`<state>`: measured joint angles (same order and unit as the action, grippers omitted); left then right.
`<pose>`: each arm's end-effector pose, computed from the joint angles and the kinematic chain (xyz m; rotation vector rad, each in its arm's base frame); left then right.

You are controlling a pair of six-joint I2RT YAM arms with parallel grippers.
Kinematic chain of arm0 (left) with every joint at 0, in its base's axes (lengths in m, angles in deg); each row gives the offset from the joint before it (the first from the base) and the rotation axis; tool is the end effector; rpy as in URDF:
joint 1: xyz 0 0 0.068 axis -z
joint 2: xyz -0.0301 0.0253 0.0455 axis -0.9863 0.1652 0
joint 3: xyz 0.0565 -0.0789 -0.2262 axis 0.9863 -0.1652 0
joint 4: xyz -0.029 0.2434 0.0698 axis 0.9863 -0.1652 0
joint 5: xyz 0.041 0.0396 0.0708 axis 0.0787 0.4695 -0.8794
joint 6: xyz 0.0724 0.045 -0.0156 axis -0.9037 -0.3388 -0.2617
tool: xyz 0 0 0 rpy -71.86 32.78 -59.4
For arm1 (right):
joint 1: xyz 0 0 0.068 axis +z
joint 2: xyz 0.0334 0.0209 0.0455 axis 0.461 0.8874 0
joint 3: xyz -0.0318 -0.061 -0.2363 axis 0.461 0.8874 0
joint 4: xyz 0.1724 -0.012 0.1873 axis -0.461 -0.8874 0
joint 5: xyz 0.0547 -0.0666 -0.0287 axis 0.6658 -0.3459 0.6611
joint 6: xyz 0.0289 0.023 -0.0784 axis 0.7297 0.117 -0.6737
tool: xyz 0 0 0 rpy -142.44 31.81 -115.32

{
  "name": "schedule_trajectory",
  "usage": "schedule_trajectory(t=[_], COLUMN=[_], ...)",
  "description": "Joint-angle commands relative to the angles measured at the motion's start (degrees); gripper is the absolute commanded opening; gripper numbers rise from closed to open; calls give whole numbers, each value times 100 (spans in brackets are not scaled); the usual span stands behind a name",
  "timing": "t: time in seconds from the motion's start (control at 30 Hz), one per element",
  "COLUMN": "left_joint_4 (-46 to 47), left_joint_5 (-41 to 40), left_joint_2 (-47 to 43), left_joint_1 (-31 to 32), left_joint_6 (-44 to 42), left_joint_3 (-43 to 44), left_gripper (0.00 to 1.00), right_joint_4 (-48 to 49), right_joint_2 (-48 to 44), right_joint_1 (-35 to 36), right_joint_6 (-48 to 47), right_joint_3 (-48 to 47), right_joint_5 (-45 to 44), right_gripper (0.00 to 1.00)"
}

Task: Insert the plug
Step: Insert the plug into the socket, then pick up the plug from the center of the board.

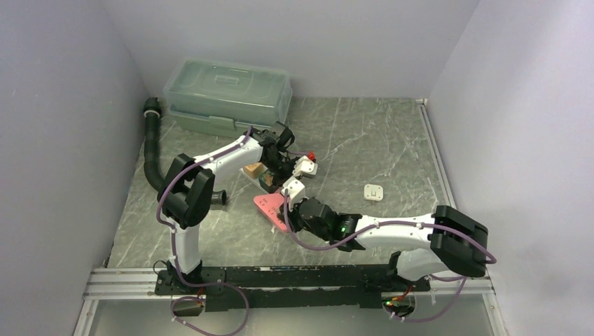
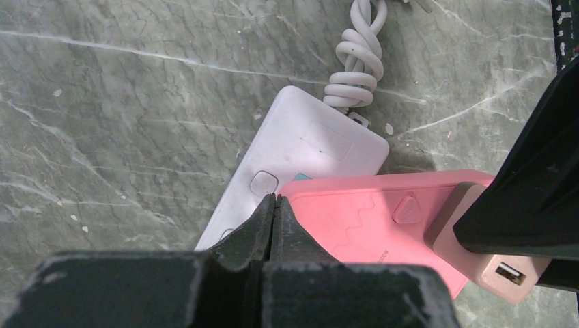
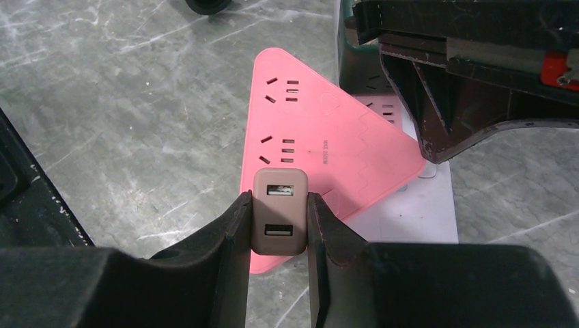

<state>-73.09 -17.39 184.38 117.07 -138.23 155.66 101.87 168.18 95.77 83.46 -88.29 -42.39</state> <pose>0.2791 -0.2674 0.1542 2.0116 1.6711 -0.8443 0.1365 0.2855 0.1555 -0.8053 1.9054 0.5991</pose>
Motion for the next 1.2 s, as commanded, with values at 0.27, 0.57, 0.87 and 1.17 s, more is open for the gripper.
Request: schedule_trajectory(t=[0.27,0.57,0.87,1.17], left_joint_4=[204,219,15,-716], left_joint_5=[-1087,-1018,-792,-612], left_joint_2=[471,471,457,443], left_joint_1=[19,25,16,-11], left_joint_6=[-227,-17,947,1689], left_joint_3=[-398,-216,449,1703], left_gripper=[0,0,35,71], right_joint_4=[-1895,-2584,-4395,-6516], right_joint_2=[17,-768,-1959,-1184], right_joint_1=[147,-195,-2009,-3690], right_joint_6=[-389,-658,1851,2907], right_joint_3=[-271,-1139,-1805,-2642], right_joint_5=[146,-216,-226,-664], right_gripper=[74,100,100,100])
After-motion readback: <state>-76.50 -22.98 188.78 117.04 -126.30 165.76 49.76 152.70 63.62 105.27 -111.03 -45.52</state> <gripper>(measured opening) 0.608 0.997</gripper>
